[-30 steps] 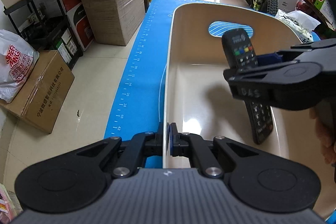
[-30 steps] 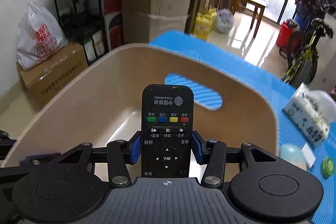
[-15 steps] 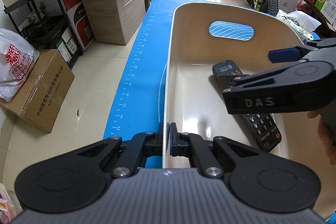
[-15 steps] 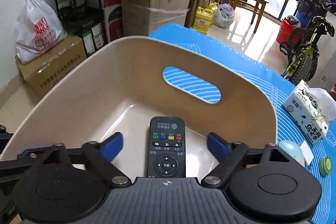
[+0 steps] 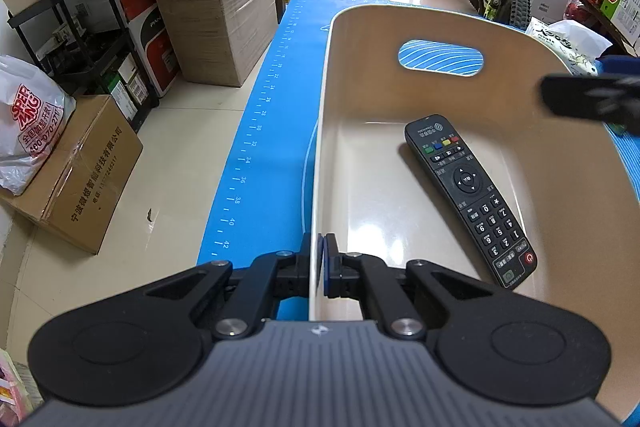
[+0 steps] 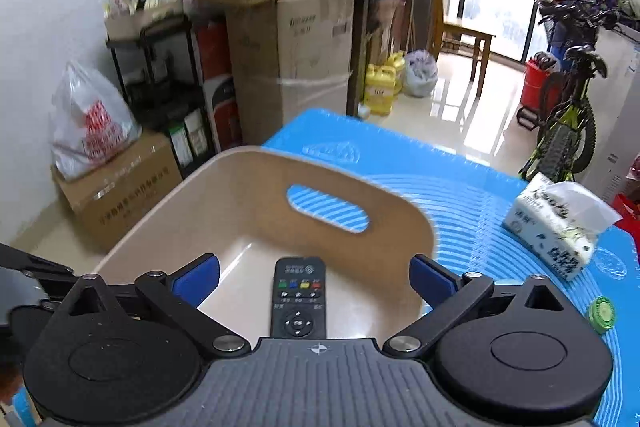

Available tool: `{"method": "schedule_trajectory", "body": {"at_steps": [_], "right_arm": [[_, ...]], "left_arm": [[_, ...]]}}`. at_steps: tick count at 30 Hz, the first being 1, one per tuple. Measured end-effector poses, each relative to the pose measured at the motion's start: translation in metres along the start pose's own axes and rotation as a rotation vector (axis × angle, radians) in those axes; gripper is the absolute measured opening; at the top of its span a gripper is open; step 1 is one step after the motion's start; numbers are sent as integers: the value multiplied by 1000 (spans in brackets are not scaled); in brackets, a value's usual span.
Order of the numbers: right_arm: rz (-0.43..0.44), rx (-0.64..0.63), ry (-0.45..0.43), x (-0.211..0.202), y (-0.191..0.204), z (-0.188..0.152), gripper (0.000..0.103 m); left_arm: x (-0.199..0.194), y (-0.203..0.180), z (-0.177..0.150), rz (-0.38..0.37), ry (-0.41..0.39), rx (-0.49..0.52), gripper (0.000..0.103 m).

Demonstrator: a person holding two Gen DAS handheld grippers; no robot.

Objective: Organize rigid objects
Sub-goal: 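Open the right tool to drop the remote into the bin, then move the right tool back to the white charger on the mat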

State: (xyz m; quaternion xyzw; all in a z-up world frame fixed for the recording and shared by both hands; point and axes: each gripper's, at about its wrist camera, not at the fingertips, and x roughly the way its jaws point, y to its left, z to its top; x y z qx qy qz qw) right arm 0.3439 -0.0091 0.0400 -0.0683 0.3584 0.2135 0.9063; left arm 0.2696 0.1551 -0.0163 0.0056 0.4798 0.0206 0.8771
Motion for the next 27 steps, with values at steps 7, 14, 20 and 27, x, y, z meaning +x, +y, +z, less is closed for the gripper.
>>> {"method": "schedule_trajectory", "body": {"at_steps": [7, 14, 20, 27], "right_arm": [[-23, 56, -92, -39, -41, -7, 101], [-86, 52, -110, -47, -79, -39, 101], [-146, 48, -46, -34, -110, -84, 101], [-193, 164, 26, -15, -141, -120, 101]], "left_arm": [[0, -1, -1, 0, -1, 2, 4], [0, -2, -1, 0, -2, 5, 4], [0, -2, 0, 0, -1, 6, 4], [0, -3, 0, 0, -1, 6, 4]]}}
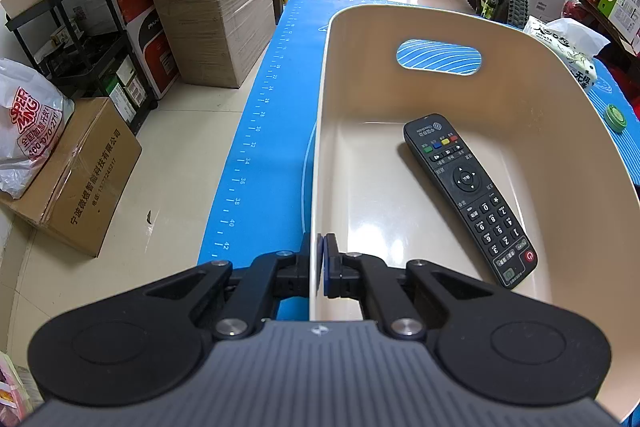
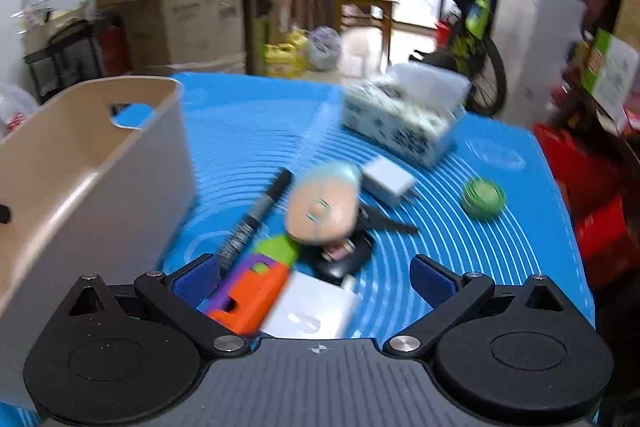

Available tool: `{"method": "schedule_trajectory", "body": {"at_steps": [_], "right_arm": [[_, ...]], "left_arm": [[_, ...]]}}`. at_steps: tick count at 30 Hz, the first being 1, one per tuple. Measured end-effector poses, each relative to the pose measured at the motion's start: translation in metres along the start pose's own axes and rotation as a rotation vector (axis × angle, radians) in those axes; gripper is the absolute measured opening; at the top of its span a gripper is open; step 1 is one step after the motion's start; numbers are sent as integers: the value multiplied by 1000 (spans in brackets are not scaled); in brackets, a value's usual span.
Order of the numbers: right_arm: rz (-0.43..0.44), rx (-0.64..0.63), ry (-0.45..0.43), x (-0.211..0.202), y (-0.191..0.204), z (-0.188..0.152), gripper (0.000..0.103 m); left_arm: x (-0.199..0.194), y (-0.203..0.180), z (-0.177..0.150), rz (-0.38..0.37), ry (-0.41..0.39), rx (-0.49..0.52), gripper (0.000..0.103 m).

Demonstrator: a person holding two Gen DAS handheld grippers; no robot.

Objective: Organize rigid objects
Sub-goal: 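Move the right tool back to the white charger on the mat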

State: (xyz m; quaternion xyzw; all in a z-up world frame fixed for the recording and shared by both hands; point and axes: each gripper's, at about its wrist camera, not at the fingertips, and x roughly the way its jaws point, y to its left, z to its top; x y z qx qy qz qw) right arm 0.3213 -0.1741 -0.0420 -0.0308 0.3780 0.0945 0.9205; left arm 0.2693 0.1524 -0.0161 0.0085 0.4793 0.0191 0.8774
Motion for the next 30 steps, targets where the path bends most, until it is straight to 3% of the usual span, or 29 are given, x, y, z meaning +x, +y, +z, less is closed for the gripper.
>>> {"method": "schedule_trajectory", "body": {"at_steps": [6, 8, 11, 30], "right_arm": [[-34, 93, 67, 17, -10, -11, 100], [-56, 109, 94, 23, -10, -12, 94], [-23, 131, 125, 28, -10, -16, 93], [-119, 88, 170, 34, 1, -16, 88]], "left_arm": [[0, 0, 0, 0, 0, 0, 4], [0, -1, 0, 1, 0, 2, 5], [0, -1, 0, 0, 0, 3, 5], [0, -1, 1, 0, -1, 1, 5]]}}
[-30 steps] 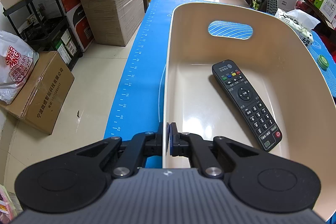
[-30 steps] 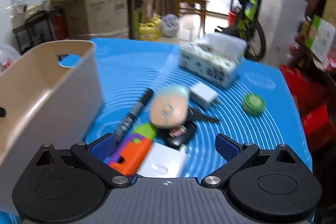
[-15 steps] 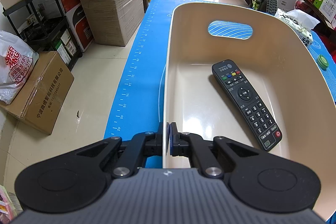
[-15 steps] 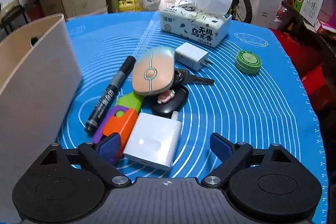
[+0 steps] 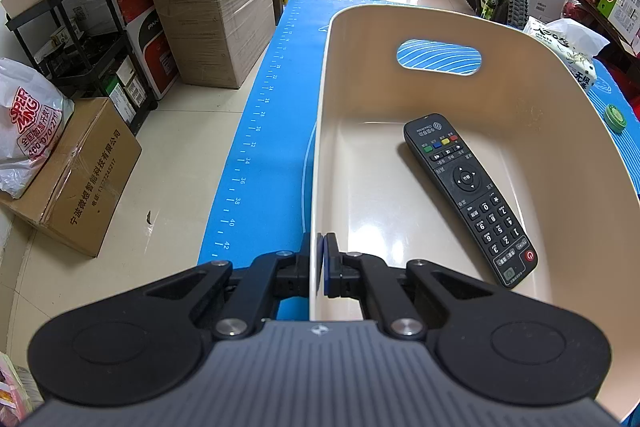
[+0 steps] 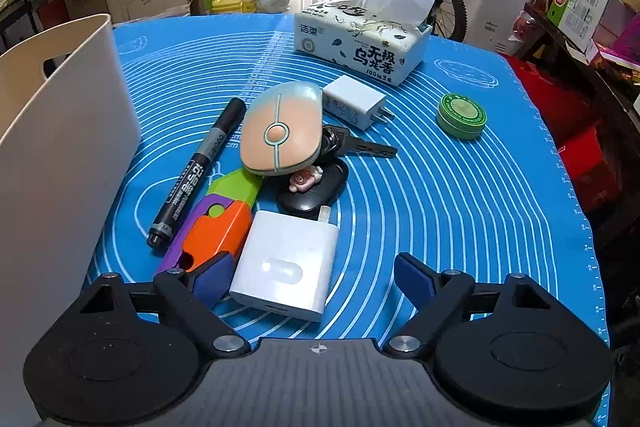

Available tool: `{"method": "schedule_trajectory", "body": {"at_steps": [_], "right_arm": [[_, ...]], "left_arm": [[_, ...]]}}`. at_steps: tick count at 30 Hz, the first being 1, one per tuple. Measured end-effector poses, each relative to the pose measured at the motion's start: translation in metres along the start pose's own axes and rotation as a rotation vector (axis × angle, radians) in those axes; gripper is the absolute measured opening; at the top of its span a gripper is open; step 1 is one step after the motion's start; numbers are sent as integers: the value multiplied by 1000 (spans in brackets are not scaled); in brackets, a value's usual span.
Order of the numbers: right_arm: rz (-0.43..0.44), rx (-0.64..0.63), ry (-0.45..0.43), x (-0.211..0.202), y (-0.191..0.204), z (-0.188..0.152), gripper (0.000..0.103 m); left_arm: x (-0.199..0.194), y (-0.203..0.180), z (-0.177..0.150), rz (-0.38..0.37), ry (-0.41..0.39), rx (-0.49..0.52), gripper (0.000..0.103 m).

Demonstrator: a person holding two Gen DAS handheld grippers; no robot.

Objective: Organize rigid objects
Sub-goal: 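Move the right tool back to the white charger on the mat, then grasp the white charger with the right tool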

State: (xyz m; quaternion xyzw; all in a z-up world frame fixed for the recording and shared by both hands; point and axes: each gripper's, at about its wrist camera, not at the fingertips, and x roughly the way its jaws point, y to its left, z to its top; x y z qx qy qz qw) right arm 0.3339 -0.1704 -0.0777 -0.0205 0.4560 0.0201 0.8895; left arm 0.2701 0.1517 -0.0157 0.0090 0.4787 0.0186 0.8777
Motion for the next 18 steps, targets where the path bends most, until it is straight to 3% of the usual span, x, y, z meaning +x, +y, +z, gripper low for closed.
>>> {"method": "schedule_trajectory", "body": {"at_steps": [3, 10, 18], "right_arm": [[2, 8, 8, 6, -1, 0, 85], [53, -2, 11, 11, 7, 0, 60], [73, 14, -17, 5, 4, -6, 56]], "left_arm": [[0, 0, 0, 0, 0, 0, 5], [0, 0, 0, 0, 0, 0, 5], [0, 2, 0, -4, 0, -3, 5]]}}
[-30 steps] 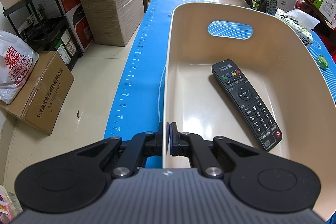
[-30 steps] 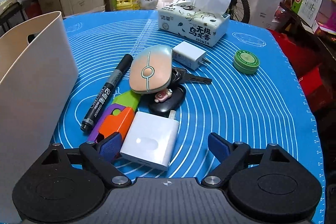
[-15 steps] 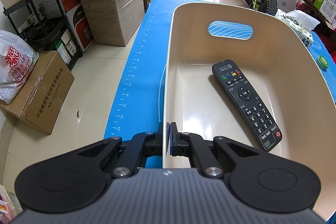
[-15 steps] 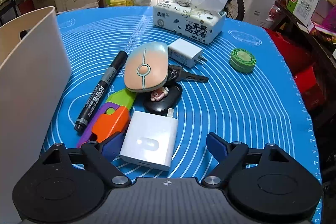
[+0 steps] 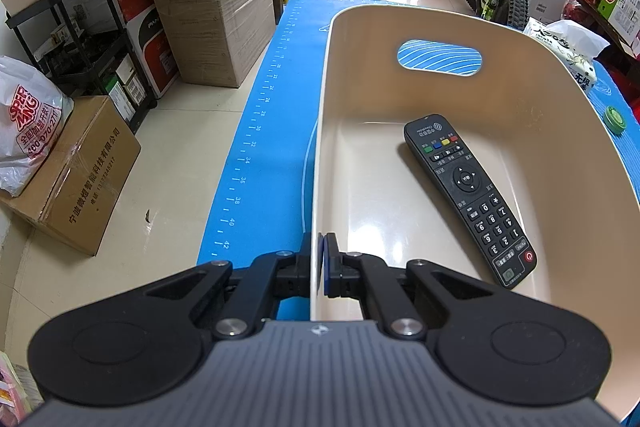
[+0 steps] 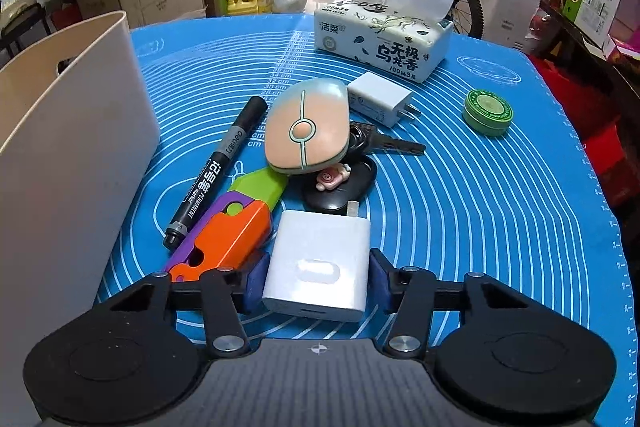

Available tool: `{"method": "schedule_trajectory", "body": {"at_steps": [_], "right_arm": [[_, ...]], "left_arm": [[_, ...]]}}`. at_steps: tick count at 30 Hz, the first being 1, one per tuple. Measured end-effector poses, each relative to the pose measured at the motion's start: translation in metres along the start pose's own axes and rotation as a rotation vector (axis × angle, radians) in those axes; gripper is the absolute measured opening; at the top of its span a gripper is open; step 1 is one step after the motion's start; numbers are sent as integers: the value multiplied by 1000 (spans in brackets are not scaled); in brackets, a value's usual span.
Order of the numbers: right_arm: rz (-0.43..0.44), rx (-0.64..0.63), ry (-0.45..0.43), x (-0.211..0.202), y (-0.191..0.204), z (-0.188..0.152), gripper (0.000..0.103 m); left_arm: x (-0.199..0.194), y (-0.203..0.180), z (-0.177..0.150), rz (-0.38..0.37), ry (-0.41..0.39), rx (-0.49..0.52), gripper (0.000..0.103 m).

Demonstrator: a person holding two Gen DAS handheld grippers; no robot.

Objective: Organize rigid objects
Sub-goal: 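Grasp the white charger with the right tool, then carry the white charger with the right tool over the bin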

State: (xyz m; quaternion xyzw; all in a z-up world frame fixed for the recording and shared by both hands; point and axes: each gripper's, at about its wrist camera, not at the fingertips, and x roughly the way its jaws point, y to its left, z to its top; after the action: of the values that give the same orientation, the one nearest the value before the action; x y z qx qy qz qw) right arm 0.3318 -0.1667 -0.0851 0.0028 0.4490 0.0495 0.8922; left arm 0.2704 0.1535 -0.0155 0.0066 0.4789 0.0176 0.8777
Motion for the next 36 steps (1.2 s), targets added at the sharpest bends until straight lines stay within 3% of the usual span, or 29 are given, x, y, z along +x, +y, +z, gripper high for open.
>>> {"method": "schedule_trajectory", "body": {"at_steps": [22, 29, 36], "right_arm": [[68, 78, -120, -60, -17, 15, 56], [131, 25, -226, -106, 4, 37, 56], [227, -77, -287, -139, 50, 59, 56]], "left_arm": [[0, 0, 0, -1, 0, -2, 5], [0, 0, 0, 0, 0, -1, 5], [0, 1, 0, -1, -1, -3, 5]]}}
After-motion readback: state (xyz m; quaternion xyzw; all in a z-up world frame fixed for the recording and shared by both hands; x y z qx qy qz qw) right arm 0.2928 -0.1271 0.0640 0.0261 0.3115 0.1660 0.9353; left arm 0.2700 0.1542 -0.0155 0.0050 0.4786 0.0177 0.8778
